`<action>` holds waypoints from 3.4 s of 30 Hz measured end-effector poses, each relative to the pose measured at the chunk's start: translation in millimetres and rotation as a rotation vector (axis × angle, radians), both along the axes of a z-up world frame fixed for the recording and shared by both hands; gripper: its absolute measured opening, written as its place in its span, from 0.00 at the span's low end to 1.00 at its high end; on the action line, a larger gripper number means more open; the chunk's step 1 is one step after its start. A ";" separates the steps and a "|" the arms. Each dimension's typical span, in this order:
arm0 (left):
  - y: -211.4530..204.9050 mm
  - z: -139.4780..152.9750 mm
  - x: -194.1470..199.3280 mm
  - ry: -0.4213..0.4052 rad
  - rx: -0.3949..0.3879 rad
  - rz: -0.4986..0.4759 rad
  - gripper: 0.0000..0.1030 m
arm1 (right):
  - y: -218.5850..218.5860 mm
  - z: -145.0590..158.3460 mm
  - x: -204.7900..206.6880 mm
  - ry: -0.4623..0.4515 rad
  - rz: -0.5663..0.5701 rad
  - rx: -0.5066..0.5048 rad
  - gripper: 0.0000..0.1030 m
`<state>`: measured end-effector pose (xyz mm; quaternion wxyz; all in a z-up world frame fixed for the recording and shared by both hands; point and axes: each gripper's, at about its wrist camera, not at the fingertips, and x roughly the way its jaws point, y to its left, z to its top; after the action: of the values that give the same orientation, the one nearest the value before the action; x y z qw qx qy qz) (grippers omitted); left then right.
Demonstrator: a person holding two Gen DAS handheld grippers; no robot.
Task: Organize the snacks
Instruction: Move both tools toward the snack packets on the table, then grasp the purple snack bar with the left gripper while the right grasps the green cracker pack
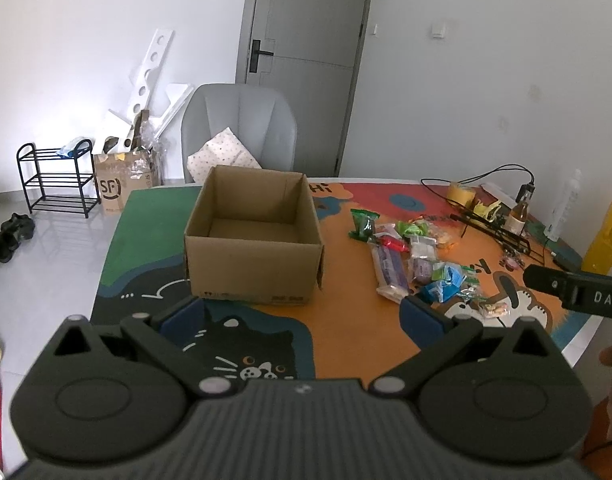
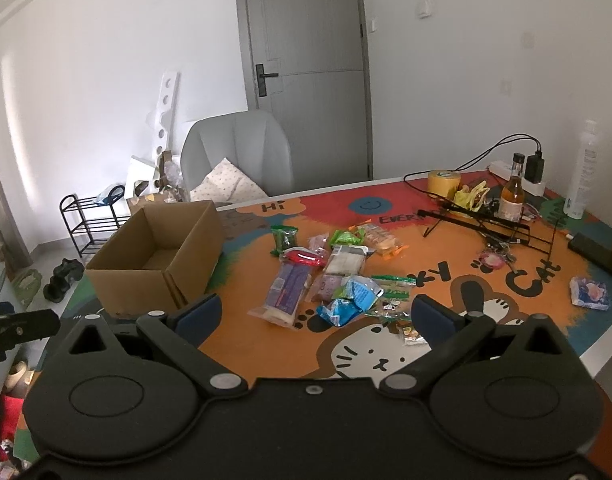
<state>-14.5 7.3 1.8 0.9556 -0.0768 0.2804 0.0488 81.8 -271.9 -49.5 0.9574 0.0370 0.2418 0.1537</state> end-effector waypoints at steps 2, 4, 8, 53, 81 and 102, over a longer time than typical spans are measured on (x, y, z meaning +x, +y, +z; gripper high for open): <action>-0.5 -0.1 1.0 0.001 0.000 0.002 1.00 | 0.6 0.8 -0.4 0.000 0.004 0.002 1.00; -0.2 -0.3 0.5 -0.001 0.001 0.000 1.00 | 0.9 0.9 -0.6 -0.001 0.003 0.002 1.00; 0.5 -2.2 2.1 0.003 0.010 -0.002 1.00 | 0.6 -0.9 1.9 0.015 0.009 0.014 1.00; -46.1 -60.5 146.4 0.098 -0.018 -0.148 1.00 | -34.4 -72.2 112.0 0.165 -0.033 -0.004 1.00; -88.1 -122.8 242.7 0.199 -0.072 -0.228 0.63 | -62.5 -121.8 175.7 0.304 -0.033 0.108 0.72; -98.9 -135.4 256.7 0.229 -0.031 -0.205 0.32 | -46.3 -121.5 181.9 0.253 -0.033 -0.028 0.41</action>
<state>242.2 -91.6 -133.6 0.9160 -0.0564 0.3945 -0.0449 263.7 -318.2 -171.0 0.9220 0.0468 0.3623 0.1286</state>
